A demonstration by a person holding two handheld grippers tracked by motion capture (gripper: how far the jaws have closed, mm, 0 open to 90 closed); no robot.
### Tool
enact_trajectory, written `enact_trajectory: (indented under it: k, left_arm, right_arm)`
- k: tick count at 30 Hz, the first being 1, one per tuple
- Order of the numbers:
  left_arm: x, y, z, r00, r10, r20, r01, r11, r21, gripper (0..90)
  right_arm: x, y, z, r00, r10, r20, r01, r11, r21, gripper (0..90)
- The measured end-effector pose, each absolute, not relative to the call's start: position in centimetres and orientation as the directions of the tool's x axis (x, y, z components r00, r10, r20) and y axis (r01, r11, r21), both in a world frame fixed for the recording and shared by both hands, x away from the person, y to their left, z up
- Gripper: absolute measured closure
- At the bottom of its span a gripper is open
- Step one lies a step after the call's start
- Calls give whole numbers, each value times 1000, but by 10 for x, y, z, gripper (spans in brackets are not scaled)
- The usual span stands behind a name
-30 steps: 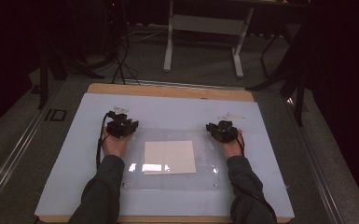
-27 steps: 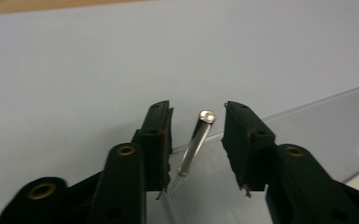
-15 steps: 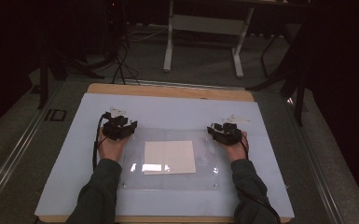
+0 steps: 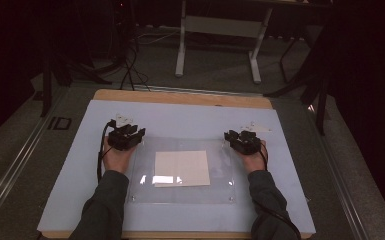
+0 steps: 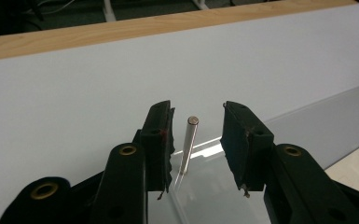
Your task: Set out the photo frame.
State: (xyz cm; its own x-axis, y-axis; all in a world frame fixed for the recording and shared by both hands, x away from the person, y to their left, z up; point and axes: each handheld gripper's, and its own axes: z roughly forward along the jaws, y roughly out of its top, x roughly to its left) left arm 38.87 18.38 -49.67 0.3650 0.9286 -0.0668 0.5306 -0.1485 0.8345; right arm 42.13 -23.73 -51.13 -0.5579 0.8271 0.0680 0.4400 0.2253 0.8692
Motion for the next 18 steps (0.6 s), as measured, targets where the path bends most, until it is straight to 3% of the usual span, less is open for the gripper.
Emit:
enact_trajectory:
  k: [18]
  left_arm:
    - [395, 183, -507, 388, 921, -45, 516, -177, 838, 787]
  right_arm:
    - [422, -230, -515, -533, 844, 61, 449, 221, 866, 836]
